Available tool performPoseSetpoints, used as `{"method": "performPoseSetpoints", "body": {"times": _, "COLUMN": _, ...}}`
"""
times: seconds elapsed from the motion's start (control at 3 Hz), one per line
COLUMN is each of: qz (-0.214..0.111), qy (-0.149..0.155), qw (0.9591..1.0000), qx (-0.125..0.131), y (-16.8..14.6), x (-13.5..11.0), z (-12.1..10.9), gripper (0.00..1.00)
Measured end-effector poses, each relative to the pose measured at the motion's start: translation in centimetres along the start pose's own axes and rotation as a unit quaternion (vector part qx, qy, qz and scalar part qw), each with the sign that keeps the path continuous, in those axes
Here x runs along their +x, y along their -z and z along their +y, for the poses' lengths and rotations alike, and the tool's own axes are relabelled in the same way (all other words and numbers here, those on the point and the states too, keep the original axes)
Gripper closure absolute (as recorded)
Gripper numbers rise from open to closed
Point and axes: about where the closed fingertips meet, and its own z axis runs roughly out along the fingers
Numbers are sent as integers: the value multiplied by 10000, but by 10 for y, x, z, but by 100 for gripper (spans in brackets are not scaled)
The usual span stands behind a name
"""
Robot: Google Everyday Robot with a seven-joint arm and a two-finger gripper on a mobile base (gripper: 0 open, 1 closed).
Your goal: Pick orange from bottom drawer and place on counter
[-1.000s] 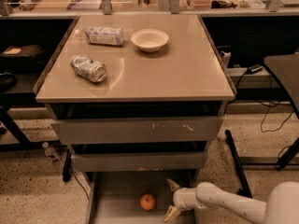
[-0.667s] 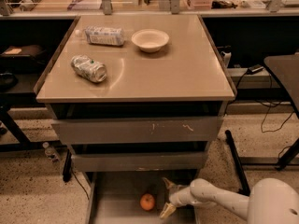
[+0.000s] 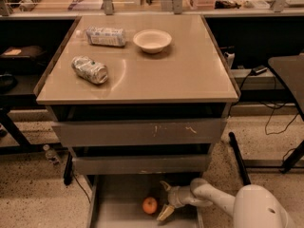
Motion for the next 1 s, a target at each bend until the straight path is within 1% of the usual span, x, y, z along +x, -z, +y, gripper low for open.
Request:
{"method": "performPoseSetpoints", "body": {"times": 0.33, "qz": -195, "qy": -244, "qw": 9991, "qx": -282, "y": 13, "x": 2, "z": 10, "gripper": 0}}
{"method": "performPoseSetpoints", "body": {"times": 0.67, "qz": -205, "qy": -250, "qw": 9990, "qx": -300, "y": 13, "x": 1, "z": 13, "gripper": 0}}
{"method": "performPoseSetpoints", "body": {"times": 1.0, "qz": -193, "qy": -107, "qw": 9991, "qx": -358, "y": 8, "x": -10, "z": 21, "gripper": 0}}
